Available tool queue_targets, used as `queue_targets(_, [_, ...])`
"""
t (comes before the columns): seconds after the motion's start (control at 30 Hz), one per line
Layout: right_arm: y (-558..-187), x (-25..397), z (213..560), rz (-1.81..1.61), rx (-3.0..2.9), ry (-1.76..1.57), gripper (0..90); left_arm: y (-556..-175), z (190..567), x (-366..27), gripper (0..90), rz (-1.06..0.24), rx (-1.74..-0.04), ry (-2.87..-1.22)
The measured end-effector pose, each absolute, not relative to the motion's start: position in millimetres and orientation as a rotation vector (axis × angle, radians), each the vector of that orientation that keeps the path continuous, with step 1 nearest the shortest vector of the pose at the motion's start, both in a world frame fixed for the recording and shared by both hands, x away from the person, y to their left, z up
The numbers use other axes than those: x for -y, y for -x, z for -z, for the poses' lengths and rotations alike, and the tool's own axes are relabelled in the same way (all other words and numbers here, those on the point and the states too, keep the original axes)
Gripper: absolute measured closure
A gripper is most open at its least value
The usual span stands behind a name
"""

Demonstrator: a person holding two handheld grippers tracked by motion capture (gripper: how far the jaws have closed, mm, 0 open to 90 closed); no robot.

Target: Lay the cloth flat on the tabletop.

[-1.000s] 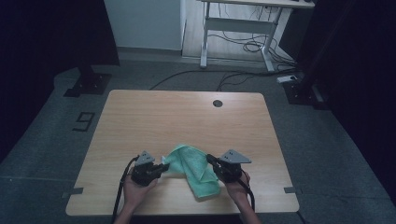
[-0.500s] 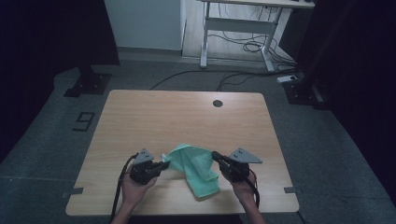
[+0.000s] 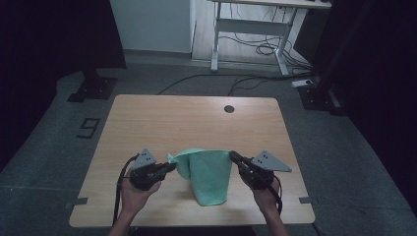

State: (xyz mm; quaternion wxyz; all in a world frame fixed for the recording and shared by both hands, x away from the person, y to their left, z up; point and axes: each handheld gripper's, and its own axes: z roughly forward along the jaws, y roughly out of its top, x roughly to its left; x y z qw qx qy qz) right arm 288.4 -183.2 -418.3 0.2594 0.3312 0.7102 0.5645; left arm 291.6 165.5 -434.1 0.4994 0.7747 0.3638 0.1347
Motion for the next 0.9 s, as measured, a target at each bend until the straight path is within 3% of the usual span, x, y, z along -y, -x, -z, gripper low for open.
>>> queue_targets(0.2, [-271.2,186.5,404.0,-1.602,-1.896,-0.862,88.5,-273.2,415.0,-170.7,88.2,-0.275,-0.808,-1.831])
queue_targets(0.33, [-243.9,193.5,384.6,-1.624,-1.845,-0.788,88.5,-257.9,399.6,-174.9,88.0,-0.304,-0.765,-1.828])
queue_targets(0.5, [-238.2,196.8,376.6,-1.615,-1.829,-0.768,88.5,-256.2,389.5,-175.6,87.7,-0.301,-0.751,-1.832])
queue_targets(0.9, [-269.2,196.8,420.0,-1.526,-1.898,-0.908,88.4,-275.4,425.2,-169.6,86.5,-0.247,-0.828,-1.897])
